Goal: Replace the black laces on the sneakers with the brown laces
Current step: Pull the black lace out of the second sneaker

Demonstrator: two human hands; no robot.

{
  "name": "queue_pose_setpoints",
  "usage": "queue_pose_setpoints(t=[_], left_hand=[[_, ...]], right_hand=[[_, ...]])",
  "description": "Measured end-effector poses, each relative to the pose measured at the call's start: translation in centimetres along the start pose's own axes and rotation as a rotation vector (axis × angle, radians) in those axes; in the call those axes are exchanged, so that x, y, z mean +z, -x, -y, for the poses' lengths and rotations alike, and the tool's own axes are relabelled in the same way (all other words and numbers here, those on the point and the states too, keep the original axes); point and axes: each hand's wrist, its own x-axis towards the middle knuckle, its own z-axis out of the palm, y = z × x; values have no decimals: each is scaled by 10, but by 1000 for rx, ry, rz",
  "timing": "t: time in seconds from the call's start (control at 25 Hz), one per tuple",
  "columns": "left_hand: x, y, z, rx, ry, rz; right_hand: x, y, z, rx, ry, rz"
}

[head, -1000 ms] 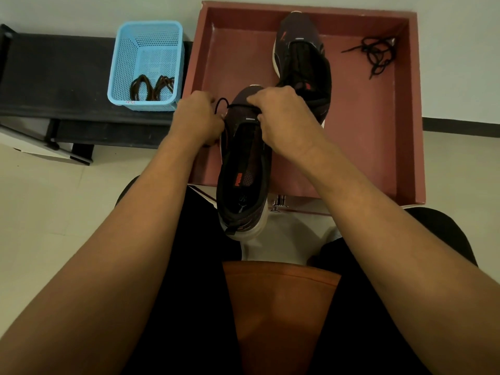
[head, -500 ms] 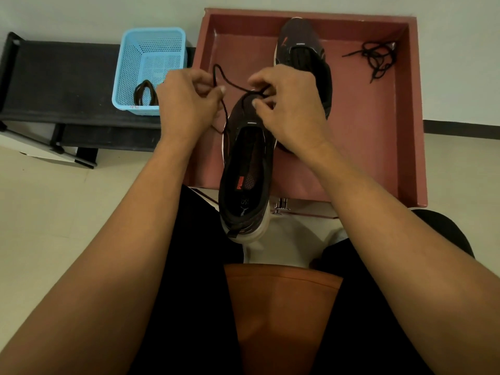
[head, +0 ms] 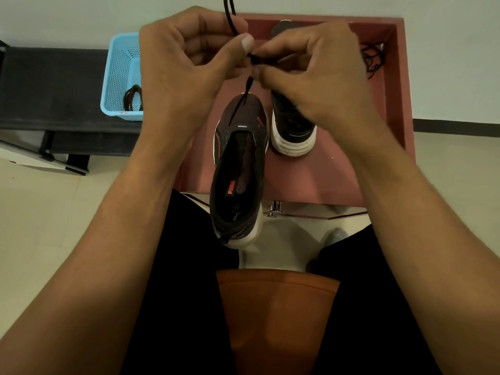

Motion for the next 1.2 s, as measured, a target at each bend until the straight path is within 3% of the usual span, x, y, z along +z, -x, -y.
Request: queue_pose_setpoints(t=[0.36,0.52,0.68,0.92,1.2], left_hand=[[107,-59,5,-13,56,118],[179,-85,26,-2,-134,233],[219,-98,49,-99,-394,366],[255,-103,74,-82,-729,443],[272,-79,90,-48,-839,617]], right_hand=[[-106,1,-45,112,-19,-301],[-113,0,-102,283,-32,-367],[-107,3,-149,444,-26,-367],[-95,-2,-160,510,362,-260],[-81,2,-154,626,625,135]])
